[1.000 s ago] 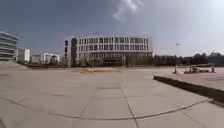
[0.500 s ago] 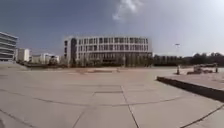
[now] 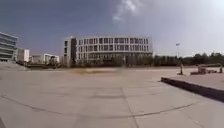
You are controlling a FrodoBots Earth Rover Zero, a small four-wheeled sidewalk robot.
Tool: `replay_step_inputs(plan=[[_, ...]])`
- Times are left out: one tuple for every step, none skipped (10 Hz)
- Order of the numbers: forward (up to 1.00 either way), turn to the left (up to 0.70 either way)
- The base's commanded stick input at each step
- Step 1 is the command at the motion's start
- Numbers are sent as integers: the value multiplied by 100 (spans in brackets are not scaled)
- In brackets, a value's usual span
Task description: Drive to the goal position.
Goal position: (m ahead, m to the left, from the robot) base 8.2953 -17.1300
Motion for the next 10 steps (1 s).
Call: replay_step_inputs(plan=[[70, 2], [70, 2], [70, 2], [70, 2], [70, 2], [70, 2], [70, 1], [70, -1], [70, -8], [70, -29]])
